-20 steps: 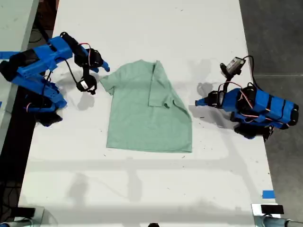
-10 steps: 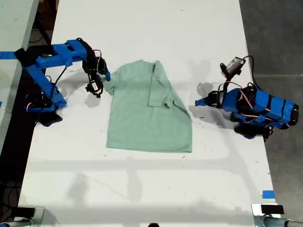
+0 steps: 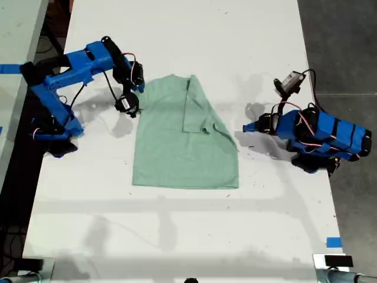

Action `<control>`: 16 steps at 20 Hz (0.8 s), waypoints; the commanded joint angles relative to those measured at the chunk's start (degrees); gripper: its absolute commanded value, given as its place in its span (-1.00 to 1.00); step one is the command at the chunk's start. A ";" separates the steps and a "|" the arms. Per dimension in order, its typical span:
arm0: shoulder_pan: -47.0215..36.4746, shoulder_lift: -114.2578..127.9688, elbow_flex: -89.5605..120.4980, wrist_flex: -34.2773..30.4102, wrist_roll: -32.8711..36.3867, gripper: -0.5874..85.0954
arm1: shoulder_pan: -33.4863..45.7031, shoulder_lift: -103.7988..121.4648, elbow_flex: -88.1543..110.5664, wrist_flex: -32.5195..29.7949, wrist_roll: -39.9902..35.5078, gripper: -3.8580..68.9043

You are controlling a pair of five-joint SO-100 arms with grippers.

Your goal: Fold t shirt

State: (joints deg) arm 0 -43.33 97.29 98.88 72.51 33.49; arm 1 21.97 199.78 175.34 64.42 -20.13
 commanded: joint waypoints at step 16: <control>17.93 -17.05 -38.23 9.23 -9.40 -0.99 | 0.00 1.14 3.16 -0.18 -0.09 -0.89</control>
State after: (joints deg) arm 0 -23.20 70.75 61.70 79.89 23.03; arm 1 21.97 199.78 175.34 64.42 -20.13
